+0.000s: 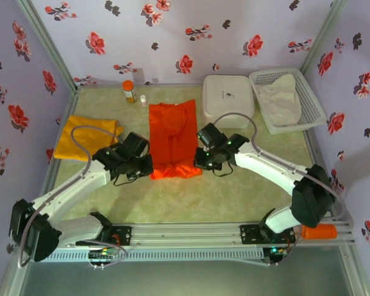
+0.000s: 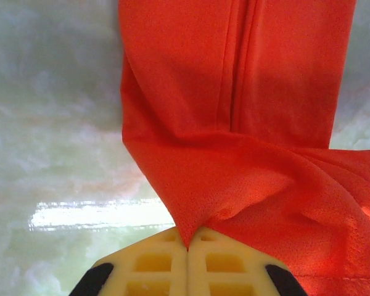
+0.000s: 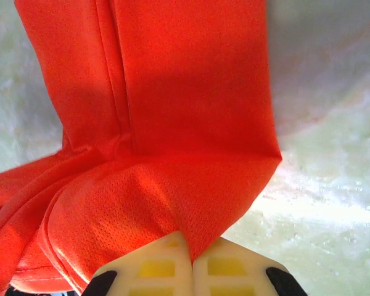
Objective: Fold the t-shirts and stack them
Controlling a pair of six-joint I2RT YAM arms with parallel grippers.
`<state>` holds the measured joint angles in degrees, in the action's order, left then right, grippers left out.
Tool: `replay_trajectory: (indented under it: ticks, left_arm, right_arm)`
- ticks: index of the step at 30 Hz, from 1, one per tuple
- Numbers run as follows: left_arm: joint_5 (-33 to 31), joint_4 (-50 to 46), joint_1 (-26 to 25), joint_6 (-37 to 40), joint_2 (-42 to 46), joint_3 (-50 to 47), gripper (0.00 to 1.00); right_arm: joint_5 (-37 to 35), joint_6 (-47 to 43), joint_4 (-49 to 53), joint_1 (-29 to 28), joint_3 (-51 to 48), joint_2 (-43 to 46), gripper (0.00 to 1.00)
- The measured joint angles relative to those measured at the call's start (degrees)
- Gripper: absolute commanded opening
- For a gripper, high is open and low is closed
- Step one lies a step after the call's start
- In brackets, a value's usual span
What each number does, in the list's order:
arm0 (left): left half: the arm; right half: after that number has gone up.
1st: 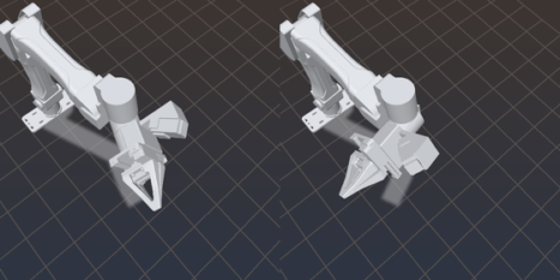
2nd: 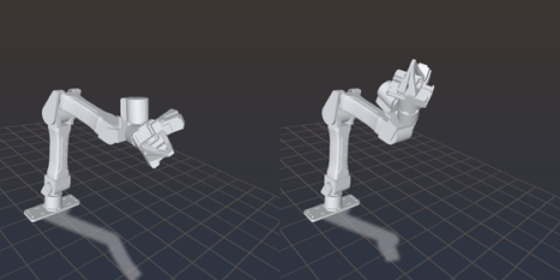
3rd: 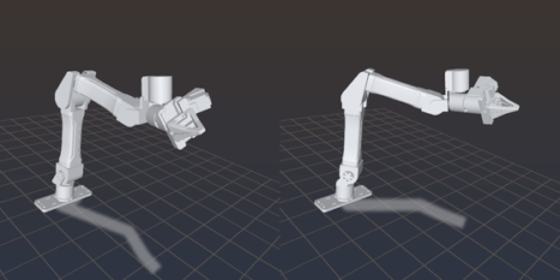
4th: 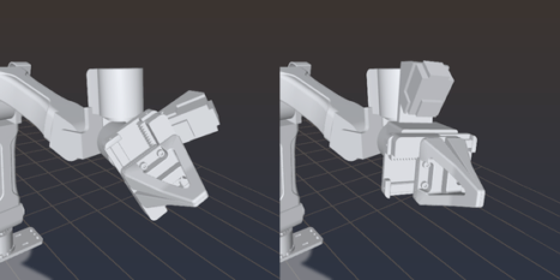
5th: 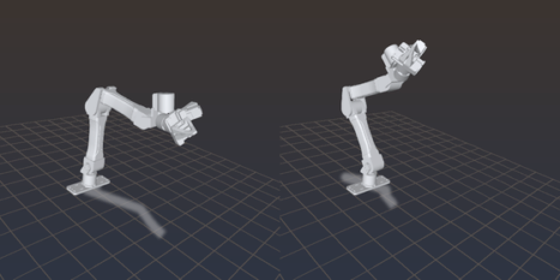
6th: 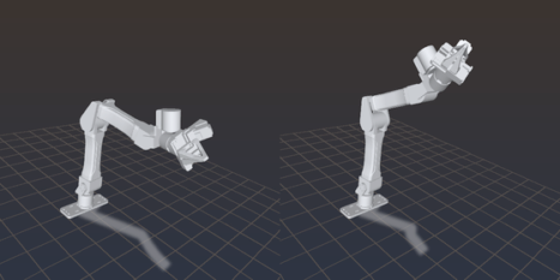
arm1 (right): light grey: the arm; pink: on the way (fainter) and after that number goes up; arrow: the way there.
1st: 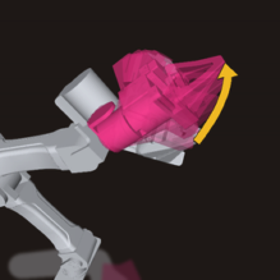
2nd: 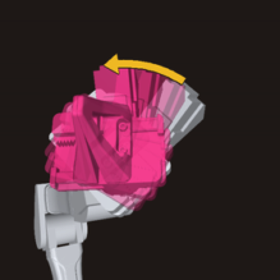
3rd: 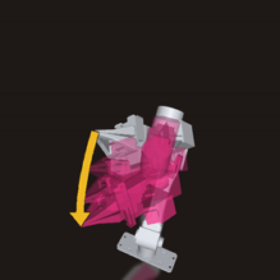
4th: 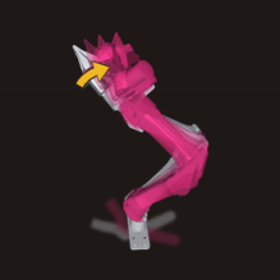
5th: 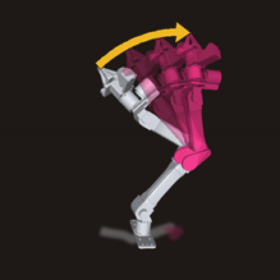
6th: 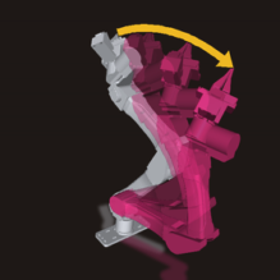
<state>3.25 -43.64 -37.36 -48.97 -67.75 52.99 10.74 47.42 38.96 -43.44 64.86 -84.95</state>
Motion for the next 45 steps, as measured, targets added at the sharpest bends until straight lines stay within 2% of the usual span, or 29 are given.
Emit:
replay_trajectory:
  ticks: [13,33,34,36,37,40,43,45]
  left_arm:
    - [3.3,0.0,9.9,12.4,-15.1,13.4,0.0]
    - [4.8,1.5,15.9,22.0,-35.1,26.6,0.0]
    - [4.9,1.6,16.3,22.3,-36.0,27.3,0.02]
    - [5.0,1.8,17.0,22.8,-37.8,28.5,0.08]
    - [5.0,1.9,17.4,23.1,-38.8,29.3,0.14]
    - [5.6,2.7,18.7,24.3,-42.8,32.4,0.41]
    - [6.3,2.9,20.3,25.1,-47.1,36.7,0.52]
    - [6.4,2.3,21.2,25.4,-48.7,39.4,0.53]
  right_arm:
    - [5.6,-9.9,3.4,9.6,15.9,-12.5,0.0]
    - [10.5,-13.0,3.6,14.8,29.0,-29.6,0.0]
    - [10.6,-13.0,3.6,15.0,30.1,-30.7,0.0]
    - [10.7,-13.0,3.5,15.3,32.0,-32.9,0.06]
    - [10.7,-13.0,3.3,15.5,32.8,-34.0,0.16]
    - [10.8,-12.7,2.6,16.1,35.0,-37.7,0.47]
    - [10.6,-13.1,1.5,16.8,38.2,-41.7,0.64]
    - [10.2,-13.0,0.7,16.9,39.2,-42.2,0.68]
